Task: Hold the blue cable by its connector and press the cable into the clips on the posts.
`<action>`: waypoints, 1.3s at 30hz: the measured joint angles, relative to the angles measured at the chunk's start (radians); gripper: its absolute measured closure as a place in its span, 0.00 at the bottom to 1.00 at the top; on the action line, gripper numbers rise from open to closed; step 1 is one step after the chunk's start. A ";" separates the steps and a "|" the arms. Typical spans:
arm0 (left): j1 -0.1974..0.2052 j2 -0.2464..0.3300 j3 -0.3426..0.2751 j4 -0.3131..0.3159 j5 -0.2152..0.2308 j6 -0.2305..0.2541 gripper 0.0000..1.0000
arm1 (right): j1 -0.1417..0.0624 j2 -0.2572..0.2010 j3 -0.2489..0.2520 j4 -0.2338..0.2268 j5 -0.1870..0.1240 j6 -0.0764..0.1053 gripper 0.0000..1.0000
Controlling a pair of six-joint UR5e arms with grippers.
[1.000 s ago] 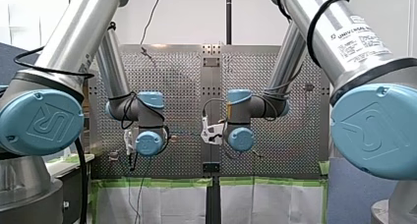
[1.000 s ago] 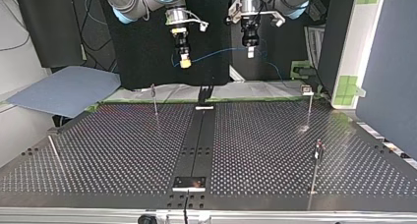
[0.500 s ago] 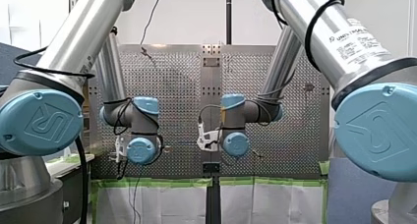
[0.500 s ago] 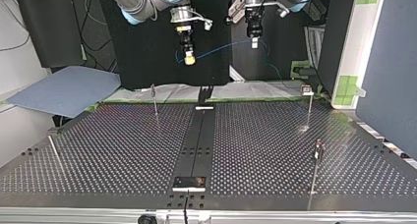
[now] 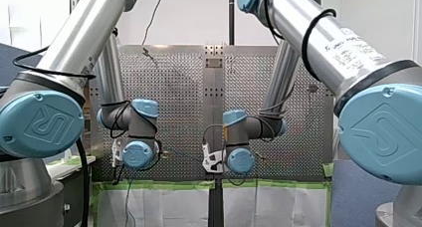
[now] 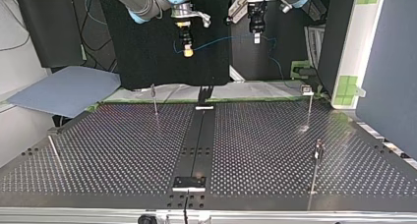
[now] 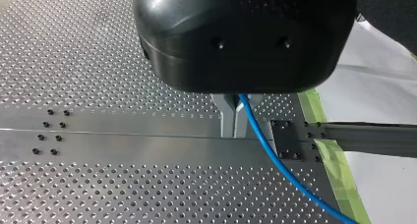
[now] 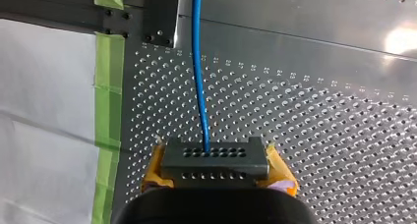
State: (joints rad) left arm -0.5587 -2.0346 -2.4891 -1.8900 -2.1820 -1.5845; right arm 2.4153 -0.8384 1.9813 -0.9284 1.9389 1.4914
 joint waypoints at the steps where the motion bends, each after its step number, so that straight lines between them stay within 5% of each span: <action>1: 0.000 0.000 0.000 0.000 0.000 0.000 1.00 | 0.000 0.000 0.000 0.000 0.000 0.000 1.00; 10: 0.003 0.030 0.007 0.011 0.023 0.002 1.00 | 0.010 -0.025 -0.034 0.009 0.005 0.021 1.00; 19: 0.018 0.113 0.059 -0.065 -0.026 -0.002 1.00 | 0.000 -0.106 -0.098 0.084 -0.062 0.070 1.00; 26: 0.024 0.176 0.122 -0.129 -0.063 -0.002 1.00 | -0.001 -0.181 -0.167 0.160 -0.131 0.074 1.00; 39: 0.041 0.311 0.229 -0.263 -0.066 -0.055 1.00 | -0.010 -0.310 -0.247 0.289 -0.163 0.077 1.00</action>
State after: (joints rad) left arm -0.5178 -1.7234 -2.2603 -2.1531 -2.2480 -1.6398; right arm 2.4055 -1.1483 1.7341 -0.6397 1.7756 1.5687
